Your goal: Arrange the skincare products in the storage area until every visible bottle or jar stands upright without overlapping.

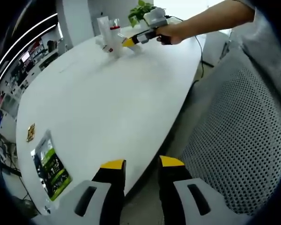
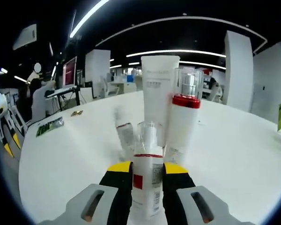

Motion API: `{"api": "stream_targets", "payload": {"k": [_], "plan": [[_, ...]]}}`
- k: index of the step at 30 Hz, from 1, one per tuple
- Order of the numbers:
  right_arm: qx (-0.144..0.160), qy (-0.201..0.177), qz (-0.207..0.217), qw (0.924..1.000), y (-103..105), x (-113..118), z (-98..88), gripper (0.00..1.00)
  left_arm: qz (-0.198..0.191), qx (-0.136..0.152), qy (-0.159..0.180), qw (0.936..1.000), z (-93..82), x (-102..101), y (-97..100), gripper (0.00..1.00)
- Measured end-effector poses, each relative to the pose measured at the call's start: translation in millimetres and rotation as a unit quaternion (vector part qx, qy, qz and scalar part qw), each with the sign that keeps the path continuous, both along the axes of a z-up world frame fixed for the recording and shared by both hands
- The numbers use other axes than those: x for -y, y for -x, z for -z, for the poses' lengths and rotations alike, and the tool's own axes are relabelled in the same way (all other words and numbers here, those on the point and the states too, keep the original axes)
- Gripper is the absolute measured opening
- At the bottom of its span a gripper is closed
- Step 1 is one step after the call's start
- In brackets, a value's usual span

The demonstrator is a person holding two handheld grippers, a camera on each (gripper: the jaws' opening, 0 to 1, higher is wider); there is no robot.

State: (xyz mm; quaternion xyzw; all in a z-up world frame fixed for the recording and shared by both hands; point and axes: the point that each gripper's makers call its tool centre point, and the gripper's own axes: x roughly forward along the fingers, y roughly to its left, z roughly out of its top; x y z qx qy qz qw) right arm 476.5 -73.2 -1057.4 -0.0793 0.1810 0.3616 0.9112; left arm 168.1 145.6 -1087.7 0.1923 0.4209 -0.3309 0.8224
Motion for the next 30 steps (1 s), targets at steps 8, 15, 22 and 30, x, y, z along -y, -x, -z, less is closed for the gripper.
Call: {"api": "stream_targets", "payload": {"k": [8, 15, 22, 30], "plan": [[0.000, -0.001, 0.002, 1.0000, 4, 1, -0.2, 0.17, 0.001, -0.001, 0.001, 1.0000, 0.2, 0, 0.2, 0.23], [0.005, -0.030, -0.008, 0.9995, 13, -15, -15.5, 0.17, -0.022, 0.001, 0.019, 0.9996, -4.3, -3, -5.2, 0.24], [0.007, -0.103, -0.039, 0.9939, 38, -57, -48.5, 0.17, -0.041, 0.005, 0.079, 0.9960, -19.5, 5, -12.5, 0.23], [0.004, -0.180, -0.103, 0.9783, 80, -107, -86.3, 0.16, -0.113, 0.029, 0.198, 0.9733, -56.4, 16, -48.9, 0.27]]}}
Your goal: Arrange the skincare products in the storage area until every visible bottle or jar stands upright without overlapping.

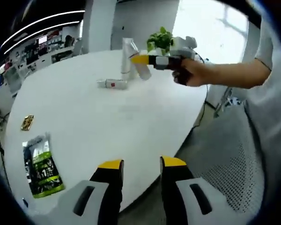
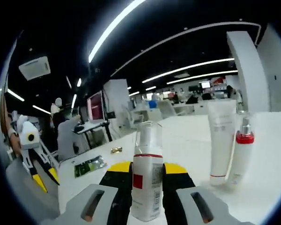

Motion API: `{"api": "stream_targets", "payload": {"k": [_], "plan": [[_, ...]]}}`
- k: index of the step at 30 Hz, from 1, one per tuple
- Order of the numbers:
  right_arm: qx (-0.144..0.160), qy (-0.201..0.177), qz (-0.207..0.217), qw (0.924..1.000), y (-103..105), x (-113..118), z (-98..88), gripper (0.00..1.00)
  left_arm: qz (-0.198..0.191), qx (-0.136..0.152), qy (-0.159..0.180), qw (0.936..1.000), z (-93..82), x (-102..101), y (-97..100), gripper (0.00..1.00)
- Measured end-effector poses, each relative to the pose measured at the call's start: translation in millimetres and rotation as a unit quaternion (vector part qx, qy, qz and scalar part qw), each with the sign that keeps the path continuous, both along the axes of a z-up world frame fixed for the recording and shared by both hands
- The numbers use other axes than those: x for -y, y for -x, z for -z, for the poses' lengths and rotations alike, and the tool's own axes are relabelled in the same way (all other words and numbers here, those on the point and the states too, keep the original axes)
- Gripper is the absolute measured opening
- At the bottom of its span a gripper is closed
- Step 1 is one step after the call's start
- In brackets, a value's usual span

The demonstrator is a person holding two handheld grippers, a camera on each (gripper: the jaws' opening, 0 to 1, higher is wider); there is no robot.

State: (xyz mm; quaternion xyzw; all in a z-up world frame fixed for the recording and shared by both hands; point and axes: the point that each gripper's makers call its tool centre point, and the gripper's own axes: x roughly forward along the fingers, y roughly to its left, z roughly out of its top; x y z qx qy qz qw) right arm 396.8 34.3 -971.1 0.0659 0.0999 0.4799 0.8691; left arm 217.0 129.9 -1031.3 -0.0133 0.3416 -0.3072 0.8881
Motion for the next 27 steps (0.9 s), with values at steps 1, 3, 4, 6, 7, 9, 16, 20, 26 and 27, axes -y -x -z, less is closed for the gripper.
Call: {"api": "stream_targets", "payload": {"k": [1, 3, 4, 6, 7, 9, 16, 20, 26, 27], "plan": [[0.001, -0.006, -0.006, 1.0000, 5, -6, -5.6, 0.16, -0.006, 0.003, 0.011, 0.9999, -4.4, 2, -4.2, 0.26], [-0.005, -0.030, -0.019, 0.9994, 15, -17, -18.1, 0.16, -0.021, 0.011, 0.043, 0.9988, -16.7, 7, -14.2, 0.28], [-0.004, -0.035, -0.026, 0.9990, 19, -21, -22.9, 0.16, -0.030, 0.016, 0.052, 0.9981, -22.2, 8, -18.4, 0.28], [-0.001, -0.047, -0.043, 0.9980, 30, -32, -33.9, 0.16, -0.042, 0.031, 0.071, 0.9961, -35.0, 11, -27.4, 0.29], [0.004, -0.048, -0.052, 0.9975, 35, -37, -38.8, 0.16, -0.043, 0.036, 0.074, 0.9957, -39.1, 11, -29.9, 0.30], [-0.001, -0.062, -0.066, 0.9959, 44, -45, -47.6, 0.16, -0.057, 0.049, 0.097, 0.9924, -53.5, 15, -37.5, 0.32], [-0.002, -0.102, -0.101, 0.9897, 75, -66, -74.1, 0.16, -0.063, 0.080, 0.128, 0.9866, -81.3, 27, -47.4, 0.33], [-0.002, -0.101, -0.118, 0.9878, 94, -75, -76.5, 0.16, -0.056, 0.089, 0.136, 0.9851, -87.7, 36, -49.4, 0.34], [-0.009, -0.119, -0.144, 0.9824, 118, -83, -85.4, 0.16, -0.054, 0.097, 0.141, 0.9837, -91.5, 40, -49.5, 0.32], [-0.012, -0.123, -0.149, 0.9811, 121, -84, -87.5, 0.17, -0.053, 0.099, 0.147, 0.9827, -93.3, 41, -48.9, 0.31]]}}
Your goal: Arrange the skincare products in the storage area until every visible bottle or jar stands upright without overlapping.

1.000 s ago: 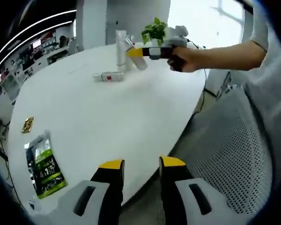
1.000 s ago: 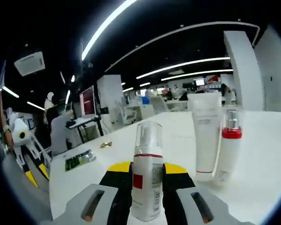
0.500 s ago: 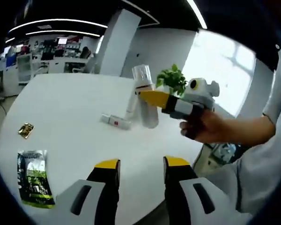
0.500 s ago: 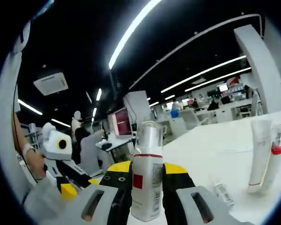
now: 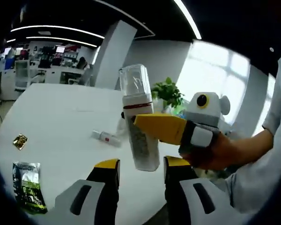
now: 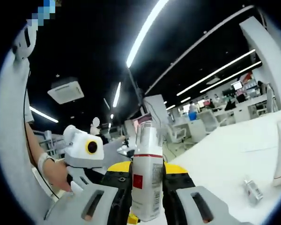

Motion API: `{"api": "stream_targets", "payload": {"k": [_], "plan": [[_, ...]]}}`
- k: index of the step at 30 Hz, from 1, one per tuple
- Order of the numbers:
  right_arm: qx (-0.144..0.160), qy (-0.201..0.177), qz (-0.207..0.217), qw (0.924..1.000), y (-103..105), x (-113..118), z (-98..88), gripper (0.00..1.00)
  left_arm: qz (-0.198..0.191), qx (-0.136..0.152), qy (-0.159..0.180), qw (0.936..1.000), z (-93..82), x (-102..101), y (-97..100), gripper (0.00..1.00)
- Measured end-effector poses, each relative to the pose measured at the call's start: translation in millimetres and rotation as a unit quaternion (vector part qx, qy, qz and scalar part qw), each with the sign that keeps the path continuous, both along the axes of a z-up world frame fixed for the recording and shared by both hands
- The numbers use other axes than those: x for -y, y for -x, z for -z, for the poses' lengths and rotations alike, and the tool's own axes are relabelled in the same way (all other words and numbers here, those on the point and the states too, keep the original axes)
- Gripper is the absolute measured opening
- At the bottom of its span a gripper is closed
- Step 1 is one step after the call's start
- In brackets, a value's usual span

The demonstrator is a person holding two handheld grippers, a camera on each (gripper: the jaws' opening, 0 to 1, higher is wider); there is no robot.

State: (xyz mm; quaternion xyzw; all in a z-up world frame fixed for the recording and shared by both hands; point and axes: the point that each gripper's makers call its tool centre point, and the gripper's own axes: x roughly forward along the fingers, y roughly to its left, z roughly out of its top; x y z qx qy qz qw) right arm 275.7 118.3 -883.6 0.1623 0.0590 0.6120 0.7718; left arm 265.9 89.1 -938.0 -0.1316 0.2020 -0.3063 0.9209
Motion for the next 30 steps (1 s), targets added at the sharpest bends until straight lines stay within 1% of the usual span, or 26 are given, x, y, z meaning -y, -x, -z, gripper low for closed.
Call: {"api": "stream_targets", "payload": {"k": [1, 3, 4, 5, 7, 8, 9, 12, 14, 15, 16, 18, 19, 20, 21, 23, 26, 28, 30], "plan": [[-0.002, -0.001, -0.003, 1.0000, 2, -1, -0.7, 0.17, 0.002, 0.004, 0.009, 1.0000, -2.9, 1, 1.3, 0.28], [0.000, -0.001, -0.008, 1.0000, 6, -2, -1.3, 0.17, 0.009, 0.006, 0.020, 0.9998, -6.8, 3, 3.9, 0.20], [0.003, -0.001, -0.009, 1.0000, 7, -2, -2.1, 0.17, 0.018, 0.001, 0.020, 0.9996, -7.0, 6, 7.0, 0.18], [0.003, 0.001, -0.012, 0.9999, 9, -2, -2.0, 0.17, 0.011, -0.003, 0.021, 0.9997, -7.1, 6, 6.8, 0.18], [0.003, 0.003, -0.013, 0.9999, 10, -2, -3.9, 0.17, 0.014, 0.002, 0.015, 0.9998, -7.6, 5, 8.8, 0.17], [0.006, 0.008, -0.014, 0.9999, 11, -2, -3.9, 0.17, 0.011, 0.008, -0.002, 0.9999, -6.9, 2, 9.1, 0.17], [0.011, 0.019, -0.015, 0.9996, 12, -3, -2.2, 0.17, 0.006, 0.016, -0.026, 0.9995, -4.5, -2, 8.4, 0.17], [0.021, 0.056, -0.016, 0.9981, 15, -5, 2.8, 0.17, 0.002, 0.022, -0.067, 0.9975, 0.0, -6, 9.8, 0.16], [0.027, 0.073, -0.014, 0.9969, 16, -7, 4.5, 0.17, -0.003, 0.028, -0.091, 0.9955, 1.4, -8, 10.2, 0.16], [0.025, 0.081, -0.012, 0.9964, 16, -7, 5.6, 0.17, -0.003, 0.029, -0.093, 0.9952, 1.9, -8, 10.8, 0.16], [0.011, 0.087, -0.009, 0.9961, 15, -7, 6.6, 0.17, -0.007, 0.028, -0.094, 0.9952, 2.1, -9, 10.9, 0.16], [0.008, 0.097, -0.005, 0.9952, 14, -8, 6.8, 0.17, -0.011, 0.030, -0.097, 0.9948, 1.9, -11, 10.5, 0.16], [0.006, 0.101, -0.002, 0.9949, 14, -8, 6.9, 0.17, -0.014, 0.031, -0.098, 0.9946, 1.1, -12, 10.2, 0.16], [-0.008, 0.104, 0.003, 0.9945, 13, -8, 6.6, 0.17, -0.016, 0.033, -0.098, 0.9946, 0.3, -12, 9.9, 0.16], [-0.011, 0.102, 0.001, 0.9948, 14, -8, 5.0, 0.17, -0.017, 0.034, -0.096, 0.9947, -0.6, -12, 9.6, 0.16], [-0.027, 0.103, 0.003, 0.9943, 14, -7, 4.4, 0.18, -0.022, 0.036, -0.092, 0.9948, -2.4, -14, 8.7, 0.16], [-0.036, 0.117, 0.004, 0.9924, 14, -5, 9.3, 0.16, -0.030, 0.036, -0.091, 0.9948, -3.2, -18, 6.7, 0.16], [-0.049, 0.116, 0.008, 0.9921, 14, -4, 9.8, 0.15, -0.029, 0.042, -0.104, 0.9933, -3.0, -20, 6.6, 0.16], [-0.054, 0.118, 0.014, 0.9914, 14, -3, 11.6, 0.15, -0.029, 0.043, -0.115, 0.9920, -1.7, -18, 7.3, 0.16]]}}
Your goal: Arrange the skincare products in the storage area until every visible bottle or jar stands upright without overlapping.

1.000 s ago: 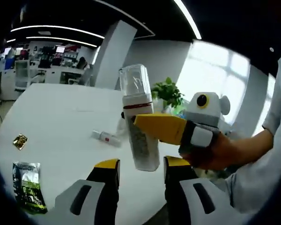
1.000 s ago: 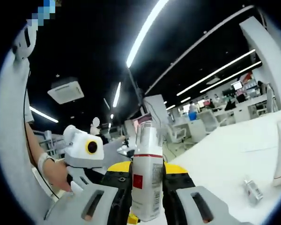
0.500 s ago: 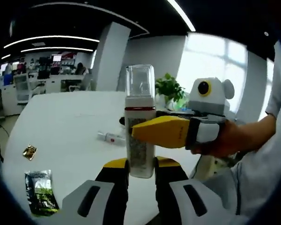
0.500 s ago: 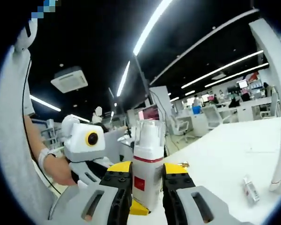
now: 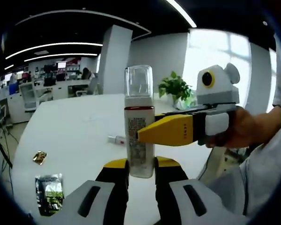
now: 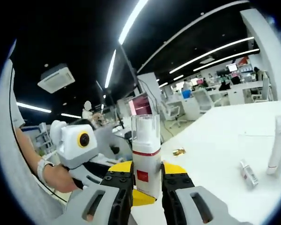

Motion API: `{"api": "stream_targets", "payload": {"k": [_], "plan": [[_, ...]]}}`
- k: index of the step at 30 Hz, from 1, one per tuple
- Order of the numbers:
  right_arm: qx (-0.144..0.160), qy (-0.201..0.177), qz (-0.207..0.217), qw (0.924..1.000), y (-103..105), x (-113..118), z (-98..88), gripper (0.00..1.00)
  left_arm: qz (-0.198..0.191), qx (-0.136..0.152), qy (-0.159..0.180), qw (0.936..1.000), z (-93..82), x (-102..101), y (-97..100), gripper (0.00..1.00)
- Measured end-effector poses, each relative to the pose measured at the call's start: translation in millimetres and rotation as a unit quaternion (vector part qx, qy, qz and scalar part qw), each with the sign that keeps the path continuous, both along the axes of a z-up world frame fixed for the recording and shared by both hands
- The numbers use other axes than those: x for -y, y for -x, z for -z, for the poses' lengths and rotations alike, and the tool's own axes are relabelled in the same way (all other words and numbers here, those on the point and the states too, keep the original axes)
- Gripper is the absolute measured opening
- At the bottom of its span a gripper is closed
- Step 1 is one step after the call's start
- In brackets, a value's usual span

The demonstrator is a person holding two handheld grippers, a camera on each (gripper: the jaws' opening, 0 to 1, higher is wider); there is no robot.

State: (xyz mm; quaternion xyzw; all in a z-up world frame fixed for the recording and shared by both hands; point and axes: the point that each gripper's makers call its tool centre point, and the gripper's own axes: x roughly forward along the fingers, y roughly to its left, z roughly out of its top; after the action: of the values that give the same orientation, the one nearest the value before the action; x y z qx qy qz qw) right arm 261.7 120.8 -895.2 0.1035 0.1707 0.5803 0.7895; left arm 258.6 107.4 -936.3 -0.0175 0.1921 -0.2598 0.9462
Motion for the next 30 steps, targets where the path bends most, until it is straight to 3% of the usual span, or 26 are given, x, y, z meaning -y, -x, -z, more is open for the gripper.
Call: {"api": "stream_targets", "payload": {"k": [2, 8, 10, 14, 17, 20, 21, 22, 23, 25, 26, 27, 28, 29, 30], "plan": [[0.002, 0.007, 0.004, 1.0000, 0, 1, 2.7, 0.14, -0.002, 0.008, -0.028, 0.9996, 4.1, -2, 0.3, 0.16], [0.002, 0.026, 0.008, 0.9996, 1, 9, 16.8, 0.10, 0.006, 0.006, -0.050, 0.9987, 15.9, 2, 7.0, 0.17], [0.025, 0.041, 0.012, 0.9988, 1, 12, 20.5, 0.10, 0.022, 0.006, -0.067, 0.9975, 20.1, 3, 11.7, 0.17], [0.025, 0.043, 0.021, 0.9985, -5, 16, 24.4, 0.10, 0.040, 0.001, -0.088, 0.9953, 29.1, 5, 21.0, 0.19], [0.031, 0.048, 0.029, 0.9980, -10, 21, 25.9, 0.10, 0.058, -0.007, -0.131, 0.9897, 39.7, -3, 28.5, 0.20], [0.045, 0.054, 0.048, 0.9964, -22, 31, 27.2, 0.09, 0.061, -0.031, -0.153, 0.9859, 57.5, -18, 35.6, 0.25], [0.057, 0.060, 0.061, 0.9947, -29, 37, 28.1, 0.02, 0.059, -0.046, -0.158, 0.9846, 64.2, -24, 38.7, 0.26], [0.057, 0.057, 0.045, 0.9958, -26, 39, 26.2, 0.00, 0.048, -0.064, -0.153, 0.9849, 69.8, -31, 41.7, 0.27], [0.074, 0.052, 0.093, 0.9915, -51, 51, 17.8, 0.00, 0.045, -0.067, -0.152, 0.9851, 71.9, -36, 42.5, 0.26], [0.065, 0.029, 0.101, 0.9923, -52, 58, 15.0, 0.00, 0.042, -0.070, -0.156, 0.9843, 75.9, -44, 45.7, 0.26], [0.060, 0.044, 0.100, 0.9922, -54, 59, 23.0, 0.00, 0.038, -0.070, -0.154, 0.9848, 78.6, -46, 45.8, 0.22], [0.046, 0.071, 0.107, 0.9907, -61, 64, 41.4, 0.00, 0.036, -0.094, -0.151, 0.9833, 91.6, -47, 47.4, 0.18], [0.045, 0.065, 0.114, 0.9903, -63, 65, 41.7, 0.00, 0.019, -0.143, -0.130, 0.9810, 103.8, -44, 51.3, 0.15], [0.037, 0.055, 0.112, 0.9915, -63, 66, 40.4, 0.00, 0.027, -0.153, -0.122, 0.9803, 107.1, -39, 52.3, 0.11], [0.031, 0.048, 0.120, 0.9911, -67, 72, 38.3, 0.00, 0.009, -0.152, -0.118, 0.9812, 110.0, -40, 49.6, 0.08]]}}
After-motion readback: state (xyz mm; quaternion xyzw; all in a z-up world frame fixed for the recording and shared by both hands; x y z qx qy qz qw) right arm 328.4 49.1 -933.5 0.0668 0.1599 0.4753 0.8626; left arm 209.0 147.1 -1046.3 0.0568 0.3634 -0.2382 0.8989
